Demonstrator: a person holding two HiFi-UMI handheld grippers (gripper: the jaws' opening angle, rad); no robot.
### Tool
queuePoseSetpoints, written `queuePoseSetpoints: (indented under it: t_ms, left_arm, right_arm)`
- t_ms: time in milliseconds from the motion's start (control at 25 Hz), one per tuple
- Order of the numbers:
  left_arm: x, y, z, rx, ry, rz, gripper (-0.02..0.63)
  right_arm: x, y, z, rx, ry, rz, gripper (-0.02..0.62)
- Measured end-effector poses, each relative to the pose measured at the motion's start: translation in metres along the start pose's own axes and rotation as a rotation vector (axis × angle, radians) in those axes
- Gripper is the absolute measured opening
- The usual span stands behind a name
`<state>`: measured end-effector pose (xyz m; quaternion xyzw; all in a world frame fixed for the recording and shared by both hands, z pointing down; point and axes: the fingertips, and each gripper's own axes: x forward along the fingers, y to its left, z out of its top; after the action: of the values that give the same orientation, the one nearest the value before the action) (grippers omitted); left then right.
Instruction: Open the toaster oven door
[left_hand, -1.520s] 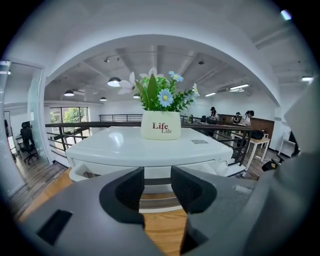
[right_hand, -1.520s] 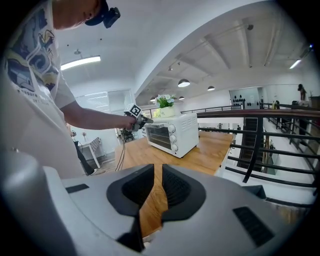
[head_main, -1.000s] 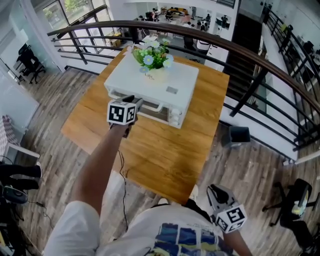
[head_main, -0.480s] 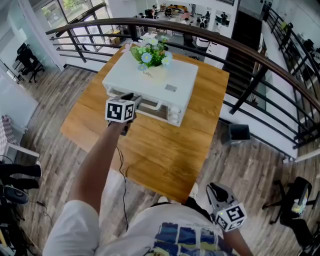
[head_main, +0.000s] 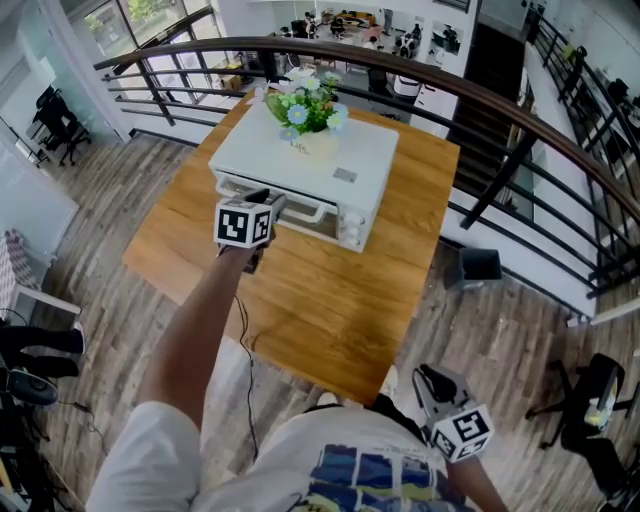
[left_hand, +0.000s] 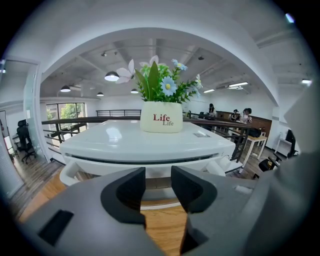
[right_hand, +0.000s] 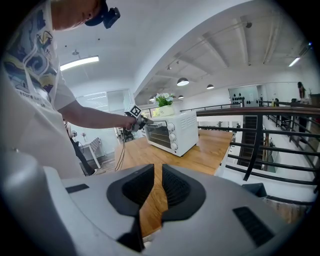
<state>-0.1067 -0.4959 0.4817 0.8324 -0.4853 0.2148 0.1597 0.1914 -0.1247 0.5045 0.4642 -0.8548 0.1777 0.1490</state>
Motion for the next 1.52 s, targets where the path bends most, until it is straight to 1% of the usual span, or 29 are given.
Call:
queuePoseSetpoints:
  t_ms: [360, 760, 960, 1200, 1520]
  left_arm:
    - [-0.009, -0.001, -0.008, 0.002, -0.005, -0.007, 0.155]
    - [-0.016, -0.003, -0.016, 0.002, -0.013, -0.009, 0.155]
    - [-0.021, -0.003, -0.022, 0.002, -0.018, -0.008, 0.155]
    - [-0.026, -0.002, -0.030, -0.004, -0.021, 0.004, 0.155]
    - [-0.033, -0.003, -0.039, -0.007, -0.034, -0.003, 0.155]
  right_arm:
    - [-0.003, 0.006, -0.002, -0.024, -0.011, -0.007, 0.049]
    - [-0.004, 0.016, -0.005, -0.012, -0.002, -0.008, 0.049]
    - [-0.005, 0.019, -0.008, -0.031, 0.002, -0.015, 0.051]
    - [-0.006, 0.026, -0.007, -0.024, 0.004, -0.014, 0.049]
    - [-0.007, 0.034, -0.008, -0.039, 0.007, -0.016, 0.049]
